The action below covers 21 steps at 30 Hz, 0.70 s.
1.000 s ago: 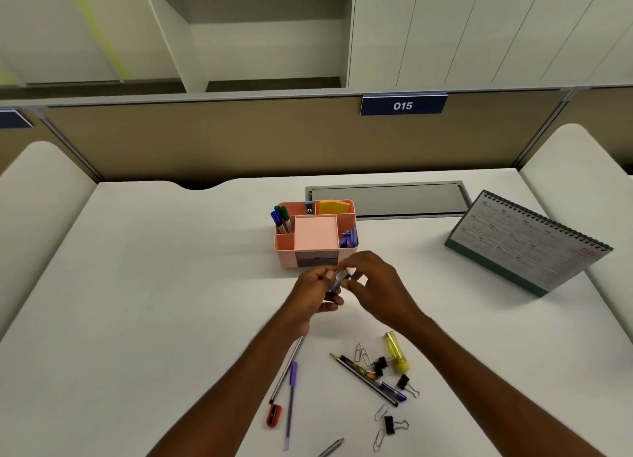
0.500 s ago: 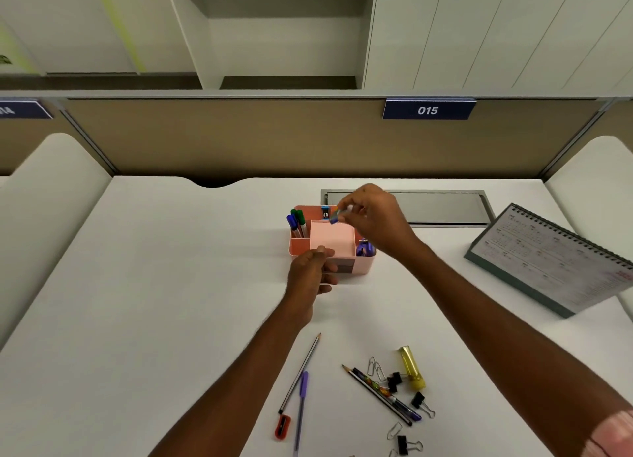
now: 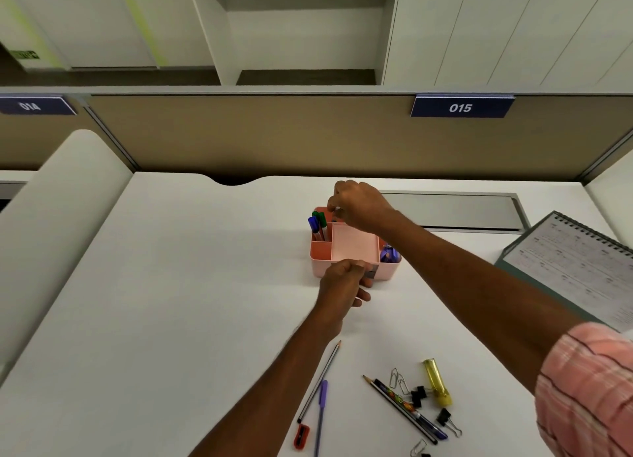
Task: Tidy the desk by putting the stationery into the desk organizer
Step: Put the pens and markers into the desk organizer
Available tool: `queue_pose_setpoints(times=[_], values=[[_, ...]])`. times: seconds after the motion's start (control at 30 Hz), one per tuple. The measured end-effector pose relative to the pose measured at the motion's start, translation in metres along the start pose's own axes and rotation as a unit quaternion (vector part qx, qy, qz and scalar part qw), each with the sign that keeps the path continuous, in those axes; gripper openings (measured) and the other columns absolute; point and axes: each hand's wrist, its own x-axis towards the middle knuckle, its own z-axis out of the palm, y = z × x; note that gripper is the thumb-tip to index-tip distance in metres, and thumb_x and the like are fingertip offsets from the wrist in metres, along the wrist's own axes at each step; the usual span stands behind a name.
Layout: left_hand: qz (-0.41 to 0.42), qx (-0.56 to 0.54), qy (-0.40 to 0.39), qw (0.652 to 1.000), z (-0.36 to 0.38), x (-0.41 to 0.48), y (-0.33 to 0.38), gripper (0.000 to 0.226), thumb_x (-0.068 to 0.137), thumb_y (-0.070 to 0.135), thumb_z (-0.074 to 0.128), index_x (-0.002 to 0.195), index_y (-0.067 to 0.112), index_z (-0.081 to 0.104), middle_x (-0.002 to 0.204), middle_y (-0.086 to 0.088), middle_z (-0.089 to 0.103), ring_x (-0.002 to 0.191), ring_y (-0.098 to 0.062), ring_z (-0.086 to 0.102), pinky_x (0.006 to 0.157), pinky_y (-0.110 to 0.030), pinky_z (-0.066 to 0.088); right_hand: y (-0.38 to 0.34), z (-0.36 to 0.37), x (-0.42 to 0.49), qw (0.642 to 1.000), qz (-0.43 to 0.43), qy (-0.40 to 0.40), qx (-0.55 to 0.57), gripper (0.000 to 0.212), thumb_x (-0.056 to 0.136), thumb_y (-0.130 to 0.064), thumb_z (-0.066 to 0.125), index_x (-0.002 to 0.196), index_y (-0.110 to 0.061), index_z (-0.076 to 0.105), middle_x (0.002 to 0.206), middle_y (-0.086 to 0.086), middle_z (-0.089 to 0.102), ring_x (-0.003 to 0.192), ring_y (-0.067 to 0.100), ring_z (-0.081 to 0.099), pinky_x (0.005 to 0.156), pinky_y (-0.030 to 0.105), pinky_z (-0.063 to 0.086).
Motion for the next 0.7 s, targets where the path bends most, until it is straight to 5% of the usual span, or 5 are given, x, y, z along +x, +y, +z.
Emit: queue_pose_setpoints(times=[0.27, 0.7], values=[[0.006, 0.021, -0.031, 0.999, 0.005, 0.001, 0.000, 0.026, 0.109, 0.035, 0.052, 0.112, 0.015, 0.069, 0.101, -0.008, 0.076, 0.078, -0.020, 0.069, 0.071, -0.028, 0.056, 0.016, 0.001, 0.007, 0.974, -0.095, -0.112, -0.175, 0.025, 0.097, -0.025, 0.063, 0.121, -0.029, 0.071, 0.124, 0.008, 0.059, 0.112, 0.027, 0.057, 0.085, 0.039, 0.049], [-0.035, 0.053, -0.041, 0.997, 0.002, 0.004, -0.012, 0.029, 0.109, 0.033, 0.052, 0.119, 0.012, 0.069, 0.103, -0.007, 0.075, 0.079, -0.019, 0.067, 0.071, -0.026, 0.055, 0.011, 0.021, 0.022, 0.936, -0.080, -0.205, -0.275, 0.041, 0.102, -0.032, 0.056, 0.143, -0.038, 0.054, 0.166, 0.003, 0.027, 0.154, 0.029, 0.023, 0.117, 0.052, 0.029]])
